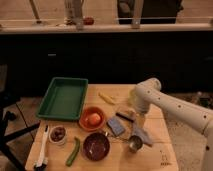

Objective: Wipe tray with eraser

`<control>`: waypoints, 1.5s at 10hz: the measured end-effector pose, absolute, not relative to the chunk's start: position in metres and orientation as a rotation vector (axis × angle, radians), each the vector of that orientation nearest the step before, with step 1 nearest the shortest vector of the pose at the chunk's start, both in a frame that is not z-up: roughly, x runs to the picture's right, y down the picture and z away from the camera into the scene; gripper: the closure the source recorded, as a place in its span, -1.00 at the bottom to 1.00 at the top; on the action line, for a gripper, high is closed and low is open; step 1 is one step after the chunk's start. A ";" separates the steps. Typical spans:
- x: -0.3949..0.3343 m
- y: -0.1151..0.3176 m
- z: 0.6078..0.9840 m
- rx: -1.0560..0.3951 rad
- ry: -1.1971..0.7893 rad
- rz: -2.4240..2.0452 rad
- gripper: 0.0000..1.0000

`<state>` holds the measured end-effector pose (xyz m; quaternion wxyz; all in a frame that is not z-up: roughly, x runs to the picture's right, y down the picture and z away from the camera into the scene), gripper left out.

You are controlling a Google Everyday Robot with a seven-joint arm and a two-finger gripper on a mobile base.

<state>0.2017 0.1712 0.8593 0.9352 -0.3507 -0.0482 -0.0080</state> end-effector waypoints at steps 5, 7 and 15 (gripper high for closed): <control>0.205 0.162 0.872 -0.696 -0.137 0.153 -0.60; 0.203 0.162 0.875 -0.683 -0.123 0.214 -0.60; 0.196 0.169 0.879 -0.667 -0.117 0.371 -0.60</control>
